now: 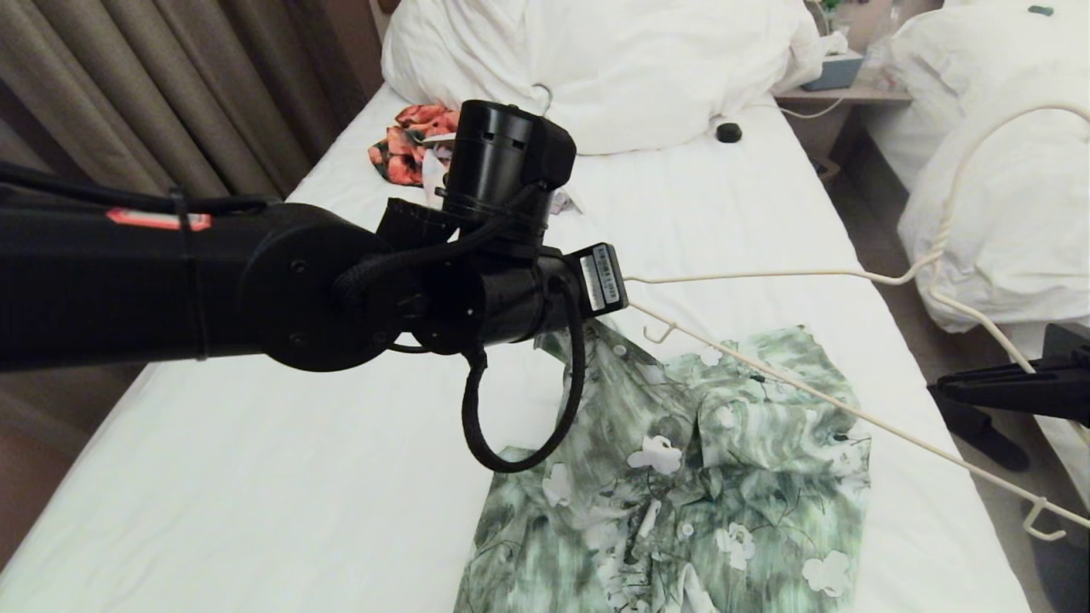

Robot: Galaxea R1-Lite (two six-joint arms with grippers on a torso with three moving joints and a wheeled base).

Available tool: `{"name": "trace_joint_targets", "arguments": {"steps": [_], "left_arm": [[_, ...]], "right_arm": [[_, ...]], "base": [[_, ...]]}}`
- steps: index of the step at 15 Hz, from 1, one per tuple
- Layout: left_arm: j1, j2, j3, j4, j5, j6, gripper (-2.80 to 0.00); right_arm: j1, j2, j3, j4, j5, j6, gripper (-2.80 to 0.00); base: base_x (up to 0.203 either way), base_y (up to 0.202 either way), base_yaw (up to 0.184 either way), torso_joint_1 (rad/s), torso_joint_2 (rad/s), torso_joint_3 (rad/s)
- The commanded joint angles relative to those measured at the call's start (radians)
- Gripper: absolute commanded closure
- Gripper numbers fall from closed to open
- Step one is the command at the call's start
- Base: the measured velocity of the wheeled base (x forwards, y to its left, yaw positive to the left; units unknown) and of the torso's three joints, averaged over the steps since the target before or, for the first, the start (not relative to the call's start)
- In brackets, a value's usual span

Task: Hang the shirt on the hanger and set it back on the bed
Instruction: Hook one side of the shirt onto the hanger

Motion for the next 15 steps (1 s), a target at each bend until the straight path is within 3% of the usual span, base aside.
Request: {"name": "trace_joint_targets", "arguments": {"steps": [1, 12, 15], "left_arm": [[0.016, -0.001, -0.017, 0.001, -0.001, -0.001, 0.0], [-0.107, -0.044, -0.098, 0.038, -0.001, 0.005, 0.0], [-0.151, -0.03, -0.122, 0.038, -0.001, 0.04, 0.0]], "right_arm": [[0.002, -0.001, 0.002, 0.003, 0.007, -0.004, 0.0], [0.097, 0.055, -0.013, -0.047, 0.002, -0.003, 0.0], [0.128, 0.049, -0.017, -0.048, 0.002, -0.003, 0.0]], "base": [[0.0, 0.0, 0.0, 0.0, 0.0, 0.0], [0.0, 0.0, 0.0, 0.0, 0.0, 0.0], [0.0, 0.0, 0.0, 0.0, 0.0, 0.0]]}}
